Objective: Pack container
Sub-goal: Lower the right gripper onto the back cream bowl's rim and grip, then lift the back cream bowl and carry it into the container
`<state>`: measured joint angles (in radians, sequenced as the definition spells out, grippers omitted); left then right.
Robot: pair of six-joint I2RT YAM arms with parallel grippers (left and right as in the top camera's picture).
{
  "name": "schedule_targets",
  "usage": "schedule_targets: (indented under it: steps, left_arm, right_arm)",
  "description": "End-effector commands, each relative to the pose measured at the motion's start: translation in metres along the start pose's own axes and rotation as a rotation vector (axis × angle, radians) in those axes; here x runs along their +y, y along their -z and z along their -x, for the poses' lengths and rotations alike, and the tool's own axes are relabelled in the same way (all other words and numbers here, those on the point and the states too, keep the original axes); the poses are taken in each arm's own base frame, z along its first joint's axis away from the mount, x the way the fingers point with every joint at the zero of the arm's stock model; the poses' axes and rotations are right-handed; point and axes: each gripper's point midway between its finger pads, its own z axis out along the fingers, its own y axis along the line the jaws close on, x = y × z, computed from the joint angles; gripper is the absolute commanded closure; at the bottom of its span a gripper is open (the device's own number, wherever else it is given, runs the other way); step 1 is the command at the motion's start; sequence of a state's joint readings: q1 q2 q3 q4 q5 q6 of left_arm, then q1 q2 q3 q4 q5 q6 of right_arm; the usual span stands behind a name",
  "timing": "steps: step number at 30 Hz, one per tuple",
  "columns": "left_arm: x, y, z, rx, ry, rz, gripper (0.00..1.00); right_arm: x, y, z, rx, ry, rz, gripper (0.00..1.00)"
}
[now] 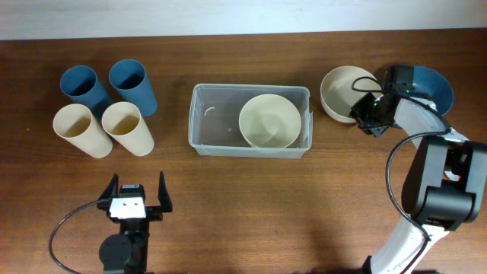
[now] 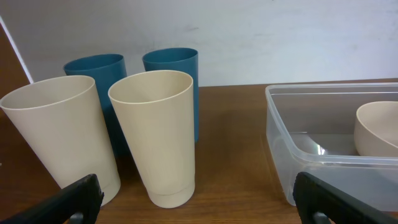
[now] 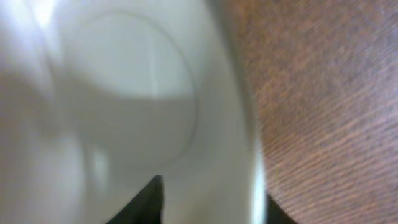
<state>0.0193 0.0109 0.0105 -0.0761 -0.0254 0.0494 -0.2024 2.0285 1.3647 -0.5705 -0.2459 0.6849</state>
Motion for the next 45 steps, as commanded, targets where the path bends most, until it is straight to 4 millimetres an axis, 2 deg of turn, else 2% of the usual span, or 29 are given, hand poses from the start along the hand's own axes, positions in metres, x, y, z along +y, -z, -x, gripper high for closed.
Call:
schedule_targets:
  steps: [1,6,10,17,23,26,28,31,37,45]
  left_arm:
    - [0.000,0.000,-0.001,0.002,-0.008,-0.001,0.00]
    - [0.000,0.000,-0.001,0.002,-0.008,-0.001,0.00]
    - [0.000,0.000,-0.001,0.002,-0.008,-0.001,0.00]
    - [0.000,0.000,-0.001,0.002,-0.008,-0.001,0.00]
    - [0.000,0.000,-0.001,0.002,-0.008,-0.001,0.00]
    - [0.000,0.000,-0.001,0.002,-0.008,-0.001,0.00]
    - [0.000,0.000,-0.001,0.002,-0.008,-0.001,0.00]
    - [0.000,0.000,-0.001,0.002,-0.008,-0.001,0.00]
    - [0.000,0.000,-0.001,0.002,-0.008,-0.001,0.00]
    - [0.000,0.000,-0.001,0.002,-0.008,-0.001,0.00]
  right_arm:
    - [0.004,0.001,0.003,-0.002,-0.003,0.012,0.76]
    - [0.010,0.008,0.006,0.004,-0.005,0.012,0.96]
    - [0.020,0.024,0.013,-0.003,-0.002,0.018,0.96]
    - [0.067,0.104,0.038,-0.064,0.083,0.062,0.96]
    - [0.099,0.180,0.047,-0.120,0.197,0.095,0.96]
    - [0.110,0.214,0.033,-0.116,0.285,0.094,0.96]
    - [0.119,0.231,0.015,-0.098,0.362,0.092,0.96]
    - [0.128,0.244,-0.014,-0.052,0.453,0.085,0.96]
    - [0.132,0.243,-0.076,0.100,0.652,0.042,0.97]
    - [0.155,0.234,-0.131,0.177,0.810,0.057,0.96]
